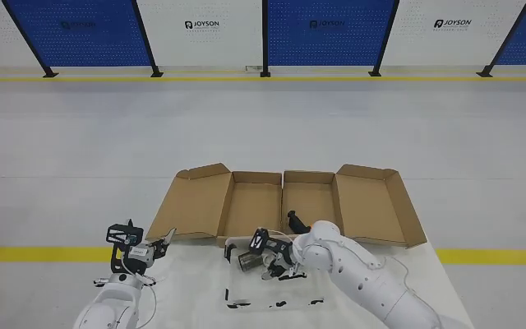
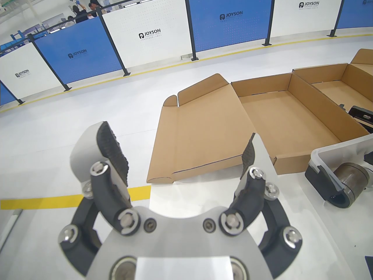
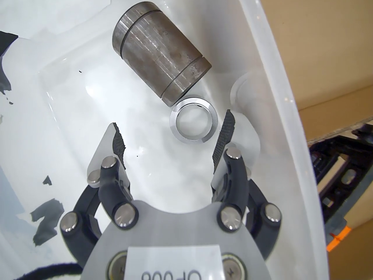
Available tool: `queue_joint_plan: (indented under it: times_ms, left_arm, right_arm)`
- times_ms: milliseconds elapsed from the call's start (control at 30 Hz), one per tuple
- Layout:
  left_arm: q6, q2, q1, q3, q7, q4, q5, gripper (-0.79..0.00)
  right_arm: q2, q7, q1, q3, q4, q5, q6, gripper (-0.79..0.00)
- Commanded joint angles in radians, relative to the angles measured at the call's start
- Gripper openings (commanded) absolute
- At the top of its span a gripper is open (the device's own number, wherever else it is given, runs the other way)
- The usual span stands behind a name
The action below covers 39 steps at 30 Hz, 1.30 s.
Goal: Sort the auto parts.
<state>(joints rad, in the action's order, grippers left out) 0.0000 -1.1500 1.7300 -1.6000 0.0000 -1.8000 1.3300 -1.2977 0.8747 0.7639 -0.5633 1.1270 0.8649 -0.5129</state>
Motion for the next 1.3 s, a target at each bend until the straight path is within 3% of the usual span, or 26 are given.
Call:
queue_joint_plan:
  times_ms: [0, 300, 567, 833, 1067, 1267]
  left_arm:
    - [0.000, 0.000, 0.000, 0.000, 0.000, 0.000, 0.000, 0.000]
    - [0.000, 0.000, 0.000, 0.000, 0.000, 0.000, 0.000, 0.000]
    - [0.000, 0.000, 0.000, 0.000, 0.000, 0.000, 0.000, 0.000]
    - [0.000, 0.000, 0.000, 0.000, 0.000, 0.000, 0.000, 0.000]
    - [0.000, 0.000, 0.000, 0.000, 0.000, 0.000, 0.000, 0.000]
    - [0.000, 0.000, 0.000, 0.000, 0.000, 0.000, 0.000, 0.000]
  right_arm:
    - [-0.007, 0.000, -0.005, 0.007, -0.014, -0.004, -0.004, -0.126]
    - [-0.030, 0.010, -0.018, 0.033, -0.058, -0.047, -0.079, -0.160]
    - [-0.001, 0.034, 0.001, -0.017, -0.014, -0.125, -0.218, -0.194]
    - [0.031, 0.013, 0.027, -0.090, 0.039, -0.111, -0.151, -0.305]
    - [0.017, 0.030, 0.018, -0.057, 0.017, -0.088, -0.107, -0.394]
    - [-0.004, 0.037, 0.005, -0.015, -0.005, -0.058, -0.063, -0.419]
